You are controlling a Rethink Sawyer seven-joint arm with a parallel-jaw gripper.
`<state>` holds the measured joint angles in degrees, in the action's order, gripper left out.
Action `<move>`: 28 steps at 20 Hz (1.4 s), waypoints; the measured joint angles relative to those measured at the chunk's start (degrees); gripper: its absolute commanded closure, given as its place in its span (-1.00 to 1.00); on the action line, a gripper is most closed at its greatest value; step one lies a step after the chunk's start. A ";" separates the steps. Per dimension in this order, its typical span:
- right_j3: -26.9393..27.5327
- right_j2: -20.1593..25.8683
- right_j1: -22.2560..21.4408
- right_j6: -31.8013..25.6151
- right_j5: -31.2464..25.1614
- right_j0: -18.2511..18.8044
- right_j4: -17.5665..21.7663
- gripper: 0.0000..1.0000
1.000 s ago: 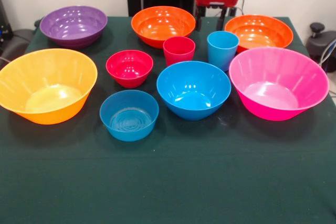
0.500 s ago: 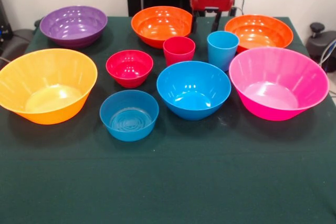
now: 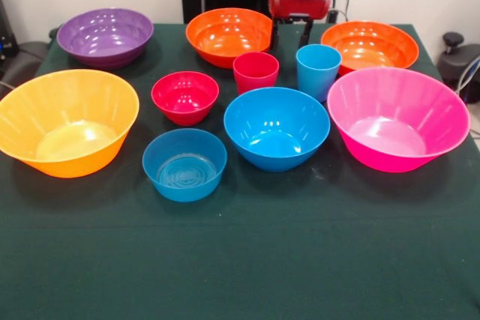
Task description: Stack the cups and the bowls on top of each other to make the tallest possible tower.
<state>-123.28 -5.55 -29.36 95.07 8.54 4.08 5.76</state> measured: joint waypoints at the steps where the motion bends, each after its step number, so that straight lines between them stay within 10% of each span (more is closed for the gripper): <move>1: 0.00 0.00 -0.08 0.00 0.00 0.00 0.00 -1.00; 28: -0.64 6.83 -13.33 0.00 -12.32 7.65 -0.15 -1.00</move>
<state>-123.92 1.28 -42.69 95.07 -3.78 11.73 5.61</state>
